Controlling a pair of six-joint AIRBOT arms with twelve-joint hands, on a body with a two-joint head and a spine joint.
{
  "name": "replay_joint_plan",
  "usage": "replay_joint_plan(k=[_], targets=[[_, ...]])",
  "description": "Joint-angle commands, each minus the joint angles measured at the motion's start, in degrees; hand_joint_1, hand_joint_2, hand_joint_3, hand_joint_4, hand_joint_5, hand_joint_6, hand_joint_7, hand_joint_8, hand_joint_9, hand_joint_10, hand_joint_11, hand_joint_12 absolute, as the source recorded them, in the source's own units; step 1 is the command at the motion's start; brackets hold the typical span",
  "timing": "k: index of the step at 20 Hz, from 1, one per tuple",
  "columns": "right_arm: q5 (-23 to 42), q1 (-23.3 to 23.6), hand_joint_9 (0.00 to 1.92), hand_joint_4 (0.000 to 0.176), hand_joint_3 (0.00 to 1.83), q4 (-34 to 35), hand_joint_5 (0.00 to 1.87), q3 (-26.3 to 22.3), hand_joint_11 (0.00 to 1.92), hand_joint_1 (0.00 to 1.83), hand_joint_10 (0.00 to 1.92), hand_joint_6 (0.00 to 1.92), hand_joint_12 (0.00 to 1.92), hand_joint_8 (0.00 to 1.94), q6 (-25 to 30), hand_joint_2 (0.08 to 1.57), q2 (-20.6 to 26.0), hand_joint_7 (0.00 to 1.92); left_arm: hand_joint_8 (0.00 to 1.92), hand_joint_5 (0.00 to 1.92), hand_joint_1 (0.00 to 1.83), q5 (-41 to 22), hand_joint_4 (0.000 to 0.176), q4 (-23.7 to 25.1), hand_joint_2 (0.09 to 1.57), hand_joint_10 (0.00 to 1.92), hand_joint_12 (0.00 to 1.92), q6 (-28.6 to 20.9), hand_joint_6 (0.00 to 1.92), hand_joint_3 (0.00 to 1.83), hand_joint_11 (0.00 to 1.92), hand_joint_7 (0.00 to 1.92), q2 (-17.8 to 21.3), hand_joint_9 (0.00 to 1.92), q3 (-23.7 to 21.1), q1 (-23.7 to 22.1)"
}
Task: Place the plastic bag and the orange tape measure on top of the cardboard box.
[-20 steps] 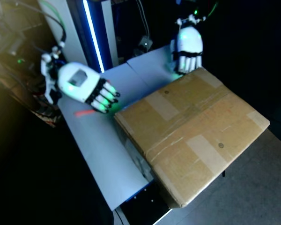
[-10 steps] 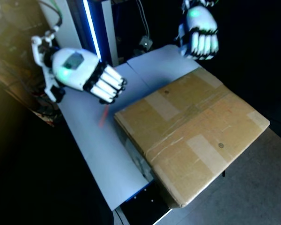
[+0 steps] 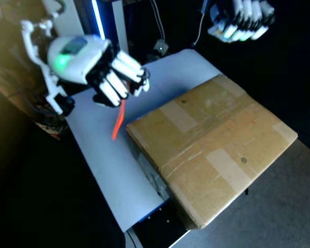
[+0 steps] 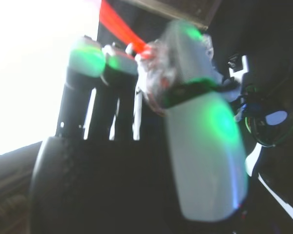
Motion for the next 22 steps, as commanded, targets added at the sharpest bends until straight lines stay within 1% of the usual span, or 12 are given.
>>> replay_joint_plan(k=[1, 8, 11, 12, 13, 14, 15, 16, 17, 19, 20, 22], targets=[[-6.9, 1.7, 1.22, 0.000, 0.00, -2.0, 0.95, 0.5, 1.30, 1.18, 1.85, 1.07, 1.87, 1.86, -0.6, 1.13, 0.2, 1.01, 1.72, 0.36, 1.28, 6.4, 0.000, 1.8, 1.38, 1.90, 1.92, 0.3, 1.58, 0.00, 0.45, 0.54, -0.6, 0.55, 0.7, -2.0], [2.4, 13.9, 1.22, 0.000, 0.00, -2.0, 0.95, 4.0, 1.30, 1.18, 1.85, 1.07, 1.87, 1.87, -12.7, 1.13, -1.8, 1.01, 1.79, 0.43, 1.28, 0.7, 0.000, 1.8, 1.38, 1.87, 1.92, 1.9, 1.61, 0.00, 0.22, 0.52, -7.0, 0.48, 7.0, -11.6], [5.3, 17.2, 1.22, 0.000, 0.00, -2.0, 0.95, 7.6, 1.30, 1.18, 1.85, 1.07, 1.87, 1.86, -12.6, 1.13, -4.3, 1.01, 1.78, 0.55, 1.30, -5.7, 0.000, 1.8, 1.35, 1.92, 1.92, 6.1, 1.42, 0.00, 0.47, 0.53, -10.6, 0.54, 9.9, -17.4], [6.7, 18.8, 1.41, 0.000, 0.02, -2.0, 0.93, 8.4, 1.50, 1.24, 1.81, 0.87, 1.85, 1.63, -12.6, 1.16, -4.9, 0.87, 1.77, 0.52, 1.29, -7.3, 0.000, 1.8, 1.36, 1.90, 1.92, 7.9, 1.50, 0.00, 0.44, 0.50, -11.4, 0.51, 10.4, -18.8], [9.1, 20.9, 1.55, 0.000, 0.00, -2.0, 1.18, 10.3, 1.64, 1.23, 1.81, 0.66, 1.80, 1.71, -12.6, 1.09, -6.6, 1.30, 1.70, 0.55, 1.30, -9.9, 0.000, 1.8, 1.35, 1.86, 1.92, 11.5, 1.53, 0.00, 0.38, 0.53, -12.7, 0.51, 11.3, -20.4], [10.2, 22.0, 1.09, 0.000, 0.00, -2.0, 1.22, 11.3, 1.19, 1.38, 1.24, 0.35, 1.69, 1.10, -12.6, 1.13, -7.6, 1.07, 1.66, 0.58, 1.18, -11.4, 0.000, 1.8, 1.32, 1.86, 1.92, 12.6, 1.47, 0.00, 0.55, 0.66, -13.5, 0.58, 12.0, -21.0], [12.1, 23.7, 1.22, 0.000, 0.00, -2.0, 1.32, 13.0, 1.15, 1.32, 1.38, 0.19, 1.73, 1.11, -12.6, 1.11, -9.1, 1.11, 1.63, 0.60, 1.16, -13.8, 0.000, 1.8, 1.30, 1.86, 1.92, 12.8, 1.43, 0.00, 0.63, 0.71, -15.1, 0.63, 13.6, -22.4], [13.5, 24.9, 0.97, 0.000, 0.00, -2.0, 1.16, 14.3, 1.09, 1.40, 1.30, 0.44, 1.80, 1.08, -12.6, 1.13, -10.2, 1.02, 1.61, 0.64, 1.20, -15.7, 0.000, 1.8, 1.28, 1.84, 1.92, 12.7, 1.31, 0.00, 0.75, 0.76, -16.9, 0.72, 15.4, -23.0], [14.5, 25.7, 1.11, 0.000, 0.00, -2.0, 1.22, 15.0, 1.13, 1.31, 1.56, 0.35, 1.86, 1.25, -12.8, 1.14, -10.9, 1.00, 1.57, 0.64, 1.20, -16.7, 0.000, 1.8, 1.27, 1.77, 1.92, 12.6, 1.30, 0.00, 0.74, 0.79, -17.9, 0.75, 16.5, -23.2], [17.2, 27.9, 0.90, 0.000, 0.00, -2.0, 1.04, 16.9, 1.03, 1.38, 1.39, 0.64, 1.85, 1.19, -14.7, 1.14, -12.9, 0.95, 1.53, 0.65, 1.31, -19.3, 0.000, 1.8, 1.26, 1.73, 1.92, 12.5, 1.23, 0.00, 0.67, 0.71, -20.0, 0.70, 18.8, -24.0], [19.7, 30.0, 1.06, 0.000, 0.00, -2.0, 1.04, 18.2, 1.02, 1.28, 1.71, 0.68, 1.84, 1.39, -16.8, 1.14, -14.7, 0.93, 1.48, 0.74, 1.35, -21.1, 0.000, 1.8, 1.23, 1.67, 1.92, 12.5, 1.09, 0.00, 0.74, 0.73, -20.9, 0.75, 20.1, -24.1], [21.9, 31.7, 1.10, 0.000, 0.00, -2.0, 1.06, 19.2, 1.02, 1.28, 1.60, 0.64, 1.76, 1.29, -19.5, 1.13, -16.4, 1.00, 1.42, 0.75, 1.35, -23.7, 0.000, 1.8, 1.23, 1.62, 1.88, 12.4, 1.16, 0.00, 0.65, 0.74, -22.5, 0.71, 22.2, -24.3]])
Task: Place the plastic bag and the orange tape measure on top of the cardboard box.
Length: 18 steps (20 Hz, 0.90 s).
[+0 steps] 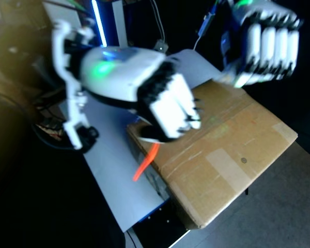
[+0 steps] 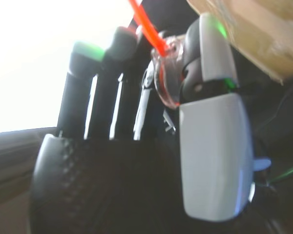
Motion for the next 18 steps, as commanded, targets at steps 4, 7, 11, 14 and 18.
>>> replay_joint_plan(k=[4, 7, 11, 14, 18], targets=[[-3.2, 1.3, 0.88, 0.000, 0.00, -2.0, 0.95, 2.9, 0.84, 1.39, 1.33, 0.85, 1.74, 1.16, -0.5, 1.13, -2.7, 0.98, 1.23, 0.88, 1.37, 0.0, 0.000, 0.4, 1.16, 1.43, 1.66, 0.2, 1.02, 0.00, 0.68, 0.86, -4.6, 0.79, 5.4, -1.1], [-2.1, 1.6, 0.88, 0.000, 0.00, -2.0, 0.96, 3.9, 0.99, 1.38, 1.39, 0.80, 1.80, 1.24, -0.5, 1.14, -3.6, 0.92, 1.24, 0.86, 1.37, -2.6, 0.000, -0.1, 1.17, 1.42, 1.65, 0.2, 1.07, 0.00, 0.66, 0.84, -6.8, 0.80, 8.0, -1.1], [-1.0, 1.6, 0.84, 0.000, 0.00, -2.0, 0.85, 4.4, 0.98, 1.38, 1.48, 0.94, 1.82, 1.26, -0.5, 1.16, -3.9, 0.89, 1.35, 0.82, 1.34, -5.0, 0.000, -0.4, 1.22, 1.60, 1.82, 0.2, 1.17, 0.00, 0.43, 0.81, -8.0, 0.61, 9.9, -1.1], [-1.0, 1.6, 0.73, 0.000, 0.00, -2.0, 0.70, 4.2, 0.68, 1.19, 1.44, 0.83, 1.82, 1.17, -0.5, 1.01, -3.9, 0.71, 0.49, 0.61, 1.17, -5.0, 0.000, -0.2, 1.12, 0.77, 1.55, 0.2, 0.70, 0.00, 0.00, 0.62, -7.2, 0.35, 9.3, -0.8], [-1.0, 1.6, 0.39, 0.000, 0.00, -2.0, 0.50, 3.9, 0.22, 0.86, 0.92, 0.39, 1.67, 0.32, -0.5, 0.96, -3.9, 0.54, 0.00, 0.58, 0.97, -5.6, 0.000, 0.1, 1.03, 0.09, 1.02, 0.2, 0.00, 0.00, 0.00, 0.37, -6.5, 0.22, 8.9, -0.5]])
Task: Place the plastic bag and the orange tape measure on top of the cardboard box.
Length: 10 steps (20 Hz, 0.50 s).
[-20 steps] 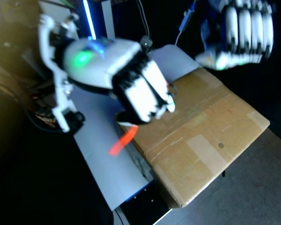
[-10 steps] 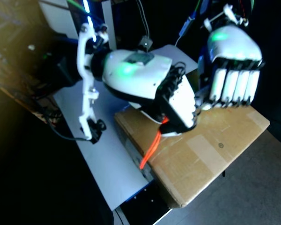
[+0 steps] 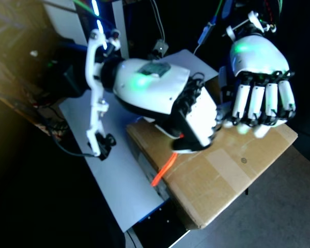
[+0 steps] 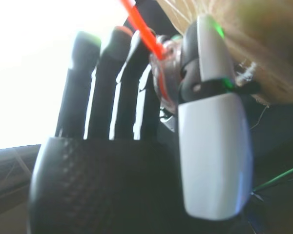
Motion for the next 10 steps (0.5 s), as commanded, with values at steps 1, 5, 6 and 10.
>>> replay_joint_plan(k=[1, 5, 6, 10], targets=[[-7.0, 1.1, 0.32, 0.000, 0.00, -2.0, 0.47, -0.2, 0.08, 0.84, 0.85, 0.36, 1.68, 0.20, -0.3, 0.96, 0.0, 0.52, 0.00, 0.57, 0.99, 4.8, 0.000, 1.1, 1.01, 0.04, 0.94, 0.3, 0.00, 0.00, 0.00, 0.38, 0.2, 0.22, 0.0, -0.2], [-7.0, 1.1, 0.24, 0.000, 0.00, -2.0, 0.41, -0.3, 0.00, 0.78, 0.66, 0.30, 1.56, 0.02, -0.3, 0.95, 0.0, 0.46, 0.00, 0.55, 0.97, 4.7, 0.000, 1.3, 0.97, 0.04, 1.27, 0.3, 0.00, 0.00, 0.00, 0.35, 0.6, 0.31, -0.7, 0.5], [-7.0, 1.1, 0.22, 0.000, 0.00, -2.0, 0.40, -0.3, 0.00, 0.76, 0.65, 0.28, 1.55, 0.01, -0.3, 0.95, 0.0, 0.44, 0.00, 0.54, 0.95, 4.7, 0.000, 1.4, 0.97, 0.04, 1.27, 0.3, 0.00, 0.00, 0.00, 0.35, 0.8, 0.31, -0.9, 0.6], [-7.0, 1.1, 0.19, 0.000, 0.00, -2.0, 0.37, -0.6, 0.00, 0.74, 0.79, 0.23, 1.63, 0.00, -0.3, 0.96, 0.3, 0.43, 0.00, 0.41, 0.89, 5.2, 0.000, 2.1, 0.99, 0.00, 1.08, 0.3, 0.00, 0.00, 0.00, 0.23, 2.2, 0.20, -2.4, 0.8]])
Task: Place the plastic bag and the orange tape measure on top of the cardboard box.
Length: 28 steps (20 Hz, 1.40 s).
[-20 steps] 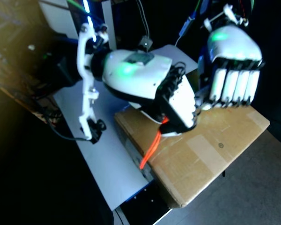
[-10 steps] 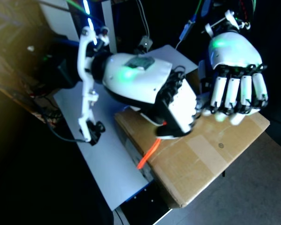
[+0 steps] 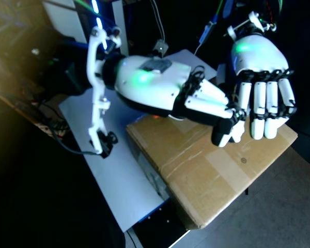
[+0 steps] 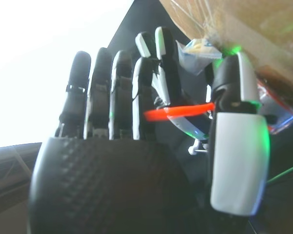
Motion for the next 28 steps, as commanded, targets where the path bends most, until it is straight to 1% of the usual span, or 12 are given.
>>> replay_joint_plan(k=[1, 2, 3, 4, 7, 9, 15, 17, 19, 21, 22, 28], targets=[[-7.0, 1.0, 0.10, 0.000, 0.00, -2.0, 0.33, -0.3, 0.00, 0.70, 0.75, 0.22, 1.57, 0.00, -0.3, 0.97, 0.3, 0.36, 0.00, 0.30, 0.85, 4.5, 0.013, 1.7, 0.99, 0.00, 0.93, 0.4, 0.00, 0.00, 0.00, 0.13, 0.5, 0.06, -0.5, 0.1], [-7.0, 1.0, 0.10, 0.000, 0.00, -2.0, 0.33, -0.5, 0.00, 0.70, 0.75, 0.21, 1.57, 0.00, -0.3, 0.97, 0.5, 0.35, 0.00, 0.29, 0.84, 4.9, 0.017, 2.1, 0.99, 0.00, 0.87, 0.4, 0.00, 0.00, 0.00, 0.12, 1.0, 0.05, -1.1, 0.1], [-7.0, 1.0, 0.12, 0.000, 0.00, -2.0, 0.29, -0.9, 0.00, 0.71, 0.83, 0.22, 1.65, 0.01, -0.3, 0.99, 1.0, 0.38, 0.01, 0.22, 0.85, 5.7, 0.071, 2.1, 0.93, 0.00, 0.17, 0.4, 0.01, 0.00, 0.00, 0.01, 1.9, 0.00, -2.1, 0.1], [-7.5, 1.0, 0.09, 0.000, 0.00, -2.0, 0.27, -1.3, 0.00, 0.75, 0.97, 0.25, 1.69, 0.02, -0.3, 0.99, 1.6, 0.41, 0.00, 0.15, 0.80, 7.4, 0.059, 2.1, 0.94, 0.00, 0.04, 0.5, 0.00, 0.00, 0.00, 0.00, 3.1, 0.00, -3.2, 0.1], [-8.0, 1.2, 0.04, 0.000, 0.00, -2.0, 0.13, -2.5, 0.00, 0.76, 1.07, 0.64, 1.73, 0.08, -0.6, 0.99, 3.0, 0.43, 0.00, 0.11, 0.79, 10.4, 0.091, 2.1, 1.00, 0.00, 0.24, 0.5, 0.00, 0.00, 0.00, 0.00, 5.6, 0.00, -4.7, -1.0], [-9.7, 1.4, 0.02, 0.000, 0.00, -2.0, 0.13, -5.0, 0.00, 0.81, 1.05, 0.72, 1.68, 0.10, -6.4, 0.98, 4.4, 0.37, 0.00, 0.14, 0.95, 13.0, 0.047, 2.1, 1.04, 0.00, 0.00, 0.5, 0.01, 0.01, 0.00, 0.00, 8.5, 0.00, -6.9, -1.4], [-13.3, 2.0, 0.14, 0.000, 0.00, -2.0, 0.20, -9.4, 0.00, 0.71, 0.92, 0.50, 1.62, 0.29, -10.6, 1.02, 6.7, 0.35, 0.01, 0.21, 1.04, 19.4, 0.040, 2.1, 1.07, 0.00, 0.01, 6.4, 0.02, 0.01, 0.02, 0.05, 16.1, 0.00, -14.6, -2.1], [-16.0, 1.9, 0.00, 0.000, 0.00, -2.0, 0.13, -12.0, 0.00, 0.78, 0.51, 0.41, 1.44, 0.08, -10.6, 1.00, 9.3, 0.19, 0.01, 0.25, 1.00, 23.0, 0.027, 2.1, 1.07, 0.01, 0.45, 10.4, 0.01, 0.00, 0.00, 0.14, 19.2, 0.05, -18.7, -2.0], [-20.4, 1.0, 0.00, 0.000, 0.00, -2.0, 0.02, -15.2, 0.00, 0.78, 1.09, 0.83, 1.76, 0.53, -10.6, 0.95, 13.0, 0.21, 0.02, 0.29, 0.96, 28.5, 0.052, 2.1, 1.05, 0.03, 0.71, 13.0, 0.02, 0.00, 0.00, 0.21, 21.9, 0.13, -22.5, -0.9], [-26.2, -2.1, 0.00, 0.000, 0.01, -2.0, 0.00, -17.8, 0.00, 0.85, 0.68, 0.82, 1.88, 0.61, -10.6, 0.98, 15.5, 0.05, 0.01, 0.30, 0.92, 33.4, 0.032, 2.1, 1.06, 0.04, 1.02, 13.2, 0.01, 0.00, 0.00, 0.22, 24.4, 0.15, -24.9, 0.9], [-27.9, -2.9, 0.00, 0.000, 0.00, -2.0, 0.03, -18.3, 0.00, 0.76, 0.36, 0.44, 1.47, 0.23, -10.6, 0.96, 15.7, 0.10, 0.01, 0.32, 0.95, 35.8, 0.013, 2.1, 1.05, 0.05, 1.10, 13.2, 0.02, 0.00, 0.00, 0.24, 25.4, 0.18, -25.7, 2.0], [-33.2, -6.5, 0.08, 0.000, 0.00, -2.0, 0.01, -20.7, 0.05, 0.90, 1.02, 0.42, 1.83, 0.46, -10.6, 0.94, 18.2, 0.25, 0.01, 0.36, 0.95, 42.5, 0.000, 2.1, 1.04, 0.42, 1.46, 12.7, 0.04, 0.00, 0.00, 0.27, 27.8, 0.05, -28.2, 4.1]])
